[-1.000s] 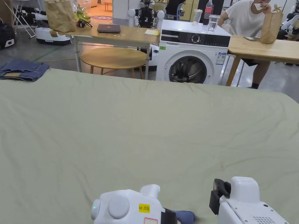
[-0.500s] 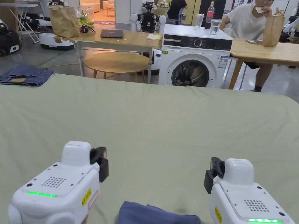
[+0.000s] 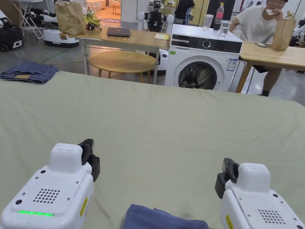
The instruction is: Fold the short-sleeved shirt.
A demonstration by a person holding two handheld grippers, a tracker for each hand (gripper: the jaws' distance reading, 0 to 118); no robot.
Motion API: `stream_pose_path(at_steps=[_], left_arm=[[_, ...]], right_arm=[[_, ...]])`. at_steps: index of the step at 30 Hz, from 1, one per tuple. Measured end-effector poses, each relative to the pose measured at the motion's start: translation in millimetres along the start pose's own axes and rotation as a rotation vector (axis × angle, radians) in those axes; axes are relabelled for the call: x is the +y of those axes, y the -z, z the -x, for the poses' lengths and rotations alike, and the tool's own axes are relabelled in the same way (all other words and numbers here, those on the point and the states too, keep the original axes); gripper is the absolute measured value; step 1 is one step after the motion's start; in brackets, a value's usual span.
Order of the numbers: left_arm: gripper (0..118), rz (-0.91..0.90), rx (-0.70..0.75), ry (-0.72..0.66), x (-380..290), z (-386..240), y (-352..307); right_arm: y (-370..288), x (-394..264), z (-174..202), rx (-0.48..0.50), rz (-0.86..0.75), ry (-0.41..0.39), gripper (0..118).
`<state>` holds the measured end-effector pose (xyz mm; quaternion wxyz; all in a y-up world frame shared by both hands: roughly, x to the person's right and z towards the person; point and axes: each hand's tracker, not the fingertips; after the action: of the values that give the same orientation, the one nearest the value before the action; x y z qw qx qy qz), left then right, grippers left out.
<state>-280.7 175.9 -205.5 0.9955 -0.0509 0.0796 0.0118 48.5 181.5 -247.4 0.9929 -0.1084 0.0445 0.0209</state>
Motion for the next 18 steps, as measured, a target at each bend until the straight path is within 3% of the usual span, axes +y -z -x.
stream_pose_path(at_steps=[9,14,18], left_arm=[[0,0.043,-0.004,-0.028,-8,14,1],[0,0.090,-0.002,-0.051,-18,20,-1],[0,0.129,-0.005,-0.055,-24,21,-8]], right_arm=[[-27,-65,9,0.163,0.317,-0.086,0],[-3,-103,13,0.169,0.494,-0.094,0],[17,-125,9,0.160,0.524,-0.060,0]])
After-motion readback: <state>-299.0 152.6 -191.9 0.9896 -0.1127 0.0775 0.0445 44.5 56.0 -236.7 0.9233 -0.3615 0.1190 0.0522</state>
